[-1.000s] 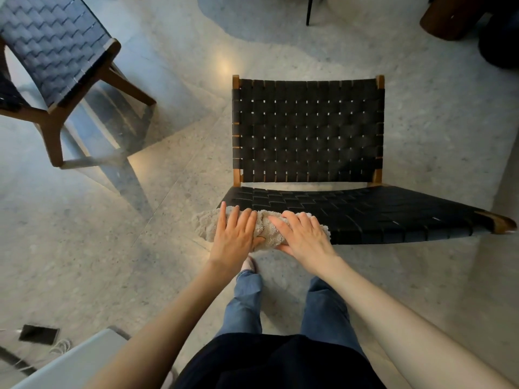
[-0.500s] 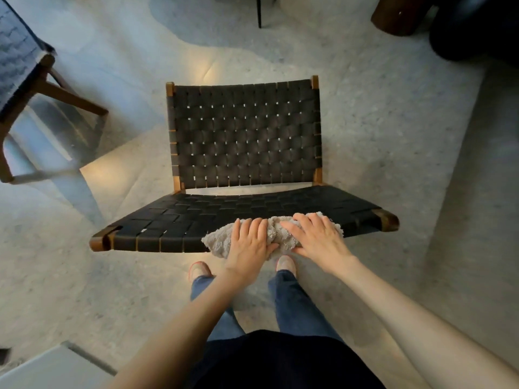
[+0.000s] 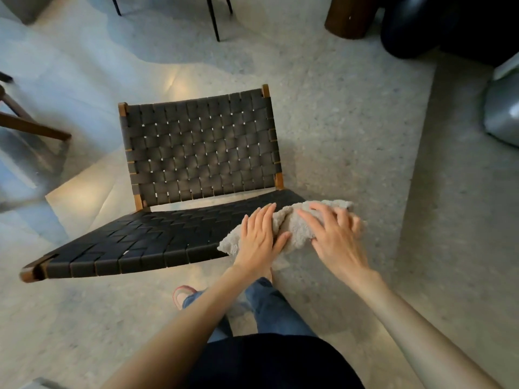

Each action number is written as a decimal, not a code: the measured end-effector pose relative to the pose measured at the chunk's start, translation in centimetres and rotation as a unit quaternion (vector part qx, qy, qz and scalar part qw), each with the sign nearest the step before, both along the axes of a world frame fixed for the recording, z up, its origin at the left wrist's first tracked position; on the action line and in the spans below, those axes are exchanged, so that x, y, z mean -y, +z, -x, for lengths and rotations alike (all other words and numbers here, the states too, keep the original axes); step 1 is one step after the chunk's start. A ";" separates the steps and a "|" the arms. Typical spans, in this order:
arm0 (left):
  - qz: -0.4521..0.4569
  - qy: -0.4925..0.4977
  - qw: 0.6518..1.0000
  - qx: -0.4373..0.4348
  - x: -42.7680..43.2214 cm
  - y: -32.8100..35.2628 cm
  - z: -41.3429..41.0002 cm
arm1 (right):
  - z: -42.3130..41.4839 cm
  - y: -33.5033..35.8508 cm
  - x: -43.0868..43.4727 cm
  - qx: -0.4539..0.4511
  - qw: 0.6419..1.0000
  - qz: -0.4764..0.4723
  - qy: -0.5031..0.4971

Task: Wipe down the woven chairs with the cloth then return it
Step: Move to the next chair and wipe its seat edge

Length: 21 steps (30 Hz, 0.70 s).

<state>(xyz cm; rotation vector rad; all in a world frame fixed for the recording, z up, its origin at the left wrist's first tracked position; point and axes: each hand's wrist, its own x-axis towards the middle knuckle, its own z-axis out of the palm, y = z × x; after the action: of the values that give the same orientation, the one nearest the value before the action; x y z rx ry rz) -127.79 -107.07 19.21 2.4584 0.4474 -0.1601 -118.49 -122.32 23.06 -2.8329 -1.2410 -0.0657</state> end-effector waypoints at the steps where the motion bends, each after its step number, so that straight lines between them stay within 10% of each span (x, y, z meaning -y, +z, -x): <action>1: 0.016 0.008 1.000 0.019 0.0 0.1 0.0 | -0.3 0.0 0.7 0.001 1.000 -0.015 -0.011; 8: -0.076 -0.101 0.990 -0.057 -2.3 -1.1 2.1 | -0.4 -3.9 -0.5 -0.232 0.965 -0.002 -0.119; 21: -0.052 -0.098 0.993 -0.027 -1.3 -1.1 1.5 | 0.6 -5.7 -1.2 -0.230 0.891 -0.277 -0.275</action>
<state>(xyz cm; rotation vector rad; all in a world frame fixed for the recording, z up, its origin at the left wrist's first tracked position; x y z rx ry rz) -129.32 -105.79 18.10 2.6038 0.2406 -0.2925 -119.10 -121.13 17.40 -2.3814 -0.2425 0.1906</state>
